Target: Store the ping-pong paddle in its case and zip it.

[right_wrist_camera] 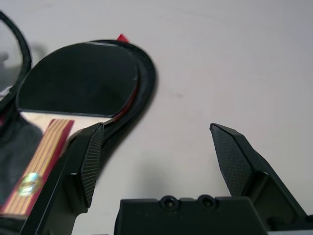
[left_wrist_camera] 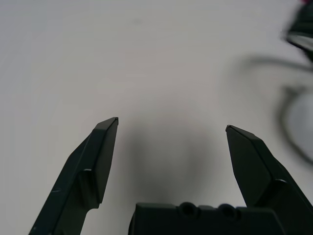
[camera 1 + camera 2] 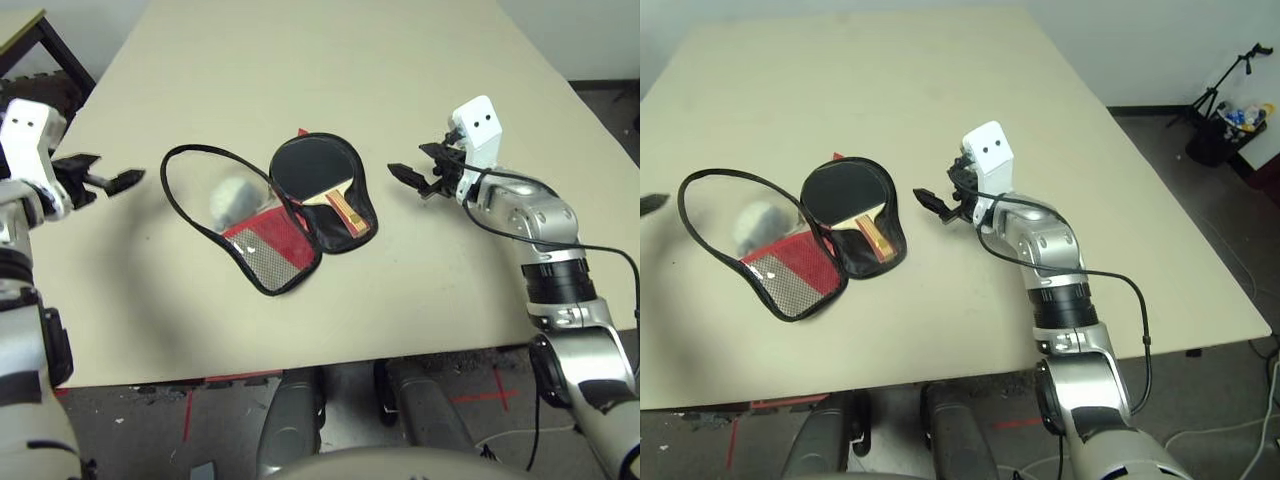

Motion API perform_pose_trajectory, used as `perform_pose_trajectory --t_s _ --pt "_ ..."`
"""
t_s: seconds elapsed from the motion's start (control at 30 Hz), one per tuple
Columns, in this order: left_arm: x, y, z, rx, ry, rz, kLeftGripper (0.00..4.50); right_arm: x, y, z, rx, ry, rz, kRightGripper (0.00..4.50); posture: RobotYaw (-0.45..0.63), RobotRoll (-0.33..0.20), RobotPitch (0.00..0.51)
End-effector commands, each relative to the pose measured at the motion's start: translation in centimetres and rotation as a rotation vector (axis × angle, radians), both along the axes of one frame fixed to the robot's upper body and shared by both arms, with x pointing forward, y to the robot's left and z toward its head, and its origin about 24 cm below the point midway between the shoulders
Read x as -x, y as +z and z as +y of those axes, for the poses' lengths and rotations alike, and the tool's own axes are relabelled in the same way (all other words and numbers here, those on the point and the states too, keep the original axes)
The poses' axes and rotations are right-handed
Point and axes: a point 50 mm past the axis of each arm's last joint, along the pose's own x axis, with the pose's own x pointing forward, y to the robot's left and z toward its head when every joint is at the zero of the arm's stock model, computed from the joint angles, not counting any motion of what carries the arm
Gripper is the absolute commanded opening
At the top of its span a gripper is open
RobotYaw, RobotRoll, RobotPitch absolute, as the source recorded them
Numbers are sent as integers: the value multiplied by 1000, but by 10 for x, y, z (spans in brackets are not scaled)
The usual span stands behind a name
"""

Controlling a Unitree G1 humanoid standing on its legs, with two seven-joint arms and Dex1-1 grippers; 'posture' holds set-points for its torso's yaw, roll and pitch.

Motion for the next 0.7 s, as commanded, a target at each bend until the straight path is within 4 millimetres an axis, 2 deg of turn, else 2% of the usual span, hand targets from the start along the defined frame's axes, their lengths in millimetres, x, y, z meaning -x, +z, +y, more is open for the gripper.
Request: perform_pose_trajectory --t_s 0.03,0.17,0.27,0.37,0.43,0.57,0.7 --pt "-3 0 -42 74 -187 100 4500 4 -5 -4 15 14 32 4484 -11 0 146" --pt "-6 21 -101 174 -399 183 4500 5 -5 -9 27 11 41 4484 -16 0 150" --pt "-14 31 -128 213 -477 161 4500 3 -5 -13 29 -10 46 4484 -22 0 154" --pt "-32 42 -160 267 -540 100 4500 3 -4 -17 9 -25 62 4484 -35 0 160" --pt "-45 43 -173 273 -548 61 4500 2 -4 -20 -22 -50 97 4484 -46 0 162" --pt "-67 38 -183 253 -509 10 4500 2 -6 -28 -94 -108 200 4484 -69 0 164" --pt "-74 46 -189 268 -523 -44 4500 13 -9 -30 -162 -108 409 4484 -86 0 165"
